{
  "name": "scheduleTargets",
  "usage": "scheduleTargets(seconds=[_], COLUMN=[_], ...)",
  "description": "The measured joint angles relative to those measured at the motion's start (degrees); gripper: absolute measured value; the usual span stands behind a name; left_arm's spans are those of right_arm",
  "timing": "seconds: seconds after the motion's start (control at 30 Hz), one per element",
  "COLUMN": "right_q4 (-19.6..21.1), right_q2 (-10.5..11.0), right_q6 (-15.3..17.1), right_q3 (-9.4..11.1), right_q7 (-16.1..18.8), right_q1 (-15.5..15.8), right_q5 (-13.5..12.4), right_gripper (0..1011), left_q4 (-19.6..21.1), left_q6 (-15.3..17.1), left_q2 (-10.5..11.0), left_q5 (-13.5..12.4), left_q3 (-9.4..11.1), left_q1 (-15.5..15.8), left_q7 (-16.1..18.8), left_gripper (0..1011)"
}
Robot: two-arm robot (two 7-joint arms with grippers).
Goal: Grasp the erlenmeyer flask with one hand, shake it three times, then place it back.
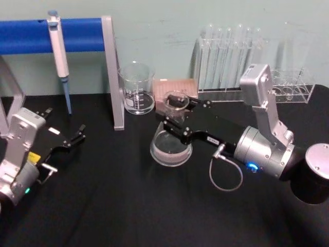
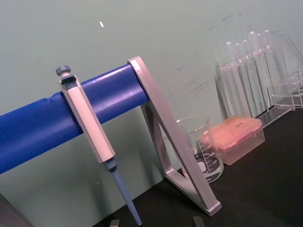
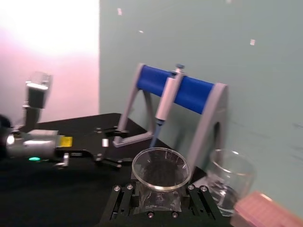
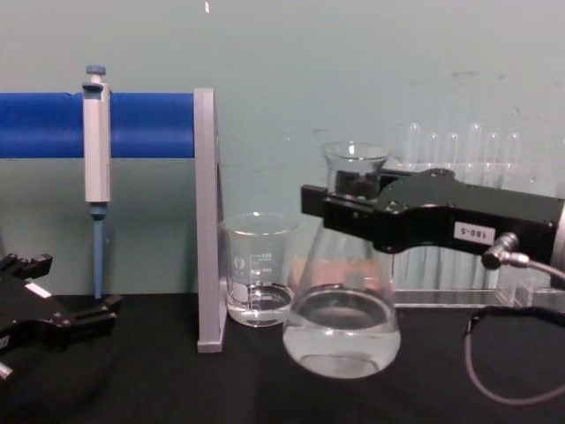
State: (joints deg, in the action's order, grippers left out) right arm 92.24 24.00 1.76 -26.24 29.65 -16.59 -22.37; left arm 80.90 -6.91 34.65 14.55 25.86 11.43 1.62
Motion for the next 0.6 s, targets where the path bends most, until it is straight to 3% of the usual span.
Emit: scheduleTargets(seconds=[0.6], right_q4=[2.29], right_q2=[4.04], right_q6=[-3.13], right_q3=[-5.14], right_q7=[7.62], right_q1=[-0.33], right_q5=[-2.53], right_gripper=[456], left_q4=[0.0], left_q6=[0.0], left_q2=[0.0], left_q5=[0.0], left_q3=[0.0], left_q1=[0.0], left_q7=[0.0], left_gripper=[1001])
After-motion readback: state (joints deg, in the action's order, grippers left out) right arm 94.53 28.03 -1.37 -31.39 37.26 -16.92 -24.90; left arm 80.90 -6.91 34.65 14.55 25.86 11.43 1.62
